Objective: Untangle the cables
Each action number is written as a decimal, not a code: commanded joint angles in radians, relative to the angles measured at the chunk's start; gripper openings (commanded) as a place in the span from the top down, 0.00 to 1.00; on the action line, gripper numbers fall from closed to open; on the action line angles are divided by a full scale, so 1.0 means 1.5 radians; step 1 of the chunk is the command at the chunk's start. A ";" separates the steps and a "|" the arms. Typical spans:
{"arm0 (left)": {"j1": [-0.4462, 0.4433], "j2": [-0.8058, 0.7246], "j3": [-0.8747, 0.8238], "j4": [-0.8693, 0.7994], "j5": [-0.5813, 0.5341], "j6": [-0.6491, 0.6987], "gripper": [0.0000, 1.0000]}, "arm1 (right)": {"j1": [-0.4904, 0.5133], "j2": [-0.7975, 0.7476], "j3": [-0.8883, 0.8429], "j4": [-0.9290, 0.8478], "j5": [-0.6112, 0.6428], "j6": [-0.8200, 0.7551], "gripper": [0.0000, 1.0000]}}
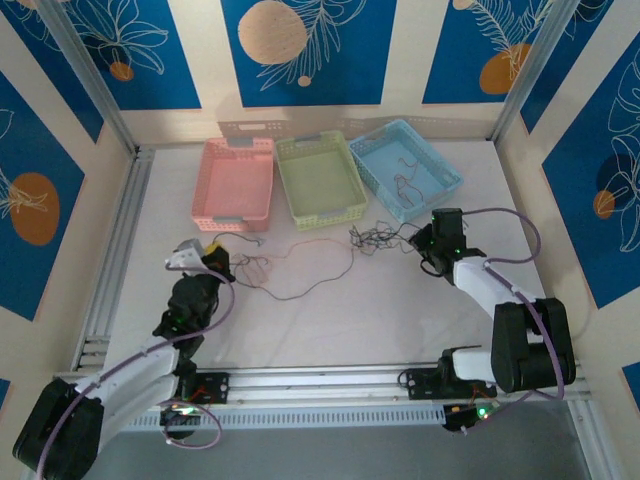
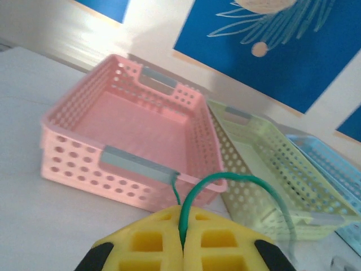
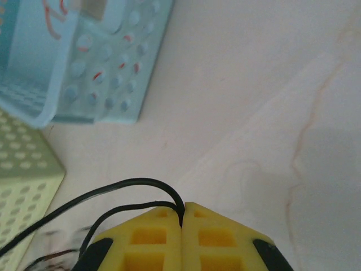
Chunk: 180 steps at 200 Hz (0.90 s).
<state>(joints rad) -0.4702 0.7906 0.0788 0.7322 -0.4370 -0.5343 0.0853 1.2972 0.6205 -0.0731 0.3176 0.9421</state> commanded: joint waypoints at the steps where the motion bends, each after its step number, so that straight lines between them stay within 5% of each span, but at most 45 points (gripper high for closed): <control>1: 0.013 -0.031 -0.014 -0.033 -0.065 -0.026 1.00 | -0.015 -0.014 -0.019 -0.024 0.051 0.054 1.00; 96: 0.022 -0.020 -0.013 -0.004 -0.003 -0.010 1.00 | -0.023 0.004 -0.010 0.003 -0.015 0.029 1.00; 133: 0.028 -0.005 0.050 0.000 0.201 0.041 1.00 | -0.017 0.025 0.004 0.007 -0.037 0.015 1.00; 180: 0.029 -0.026 0.244 -0.270 0.403 0.011 1.00 | -0.016 0.037 0.011 0.002 -0.039 0.014 1.00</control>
<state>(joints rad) -0.4397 0.7643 0.2897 0.5430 -0.0654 -0.5114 0.0559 1.3457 0.6067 -0.0685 0.2722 0.9722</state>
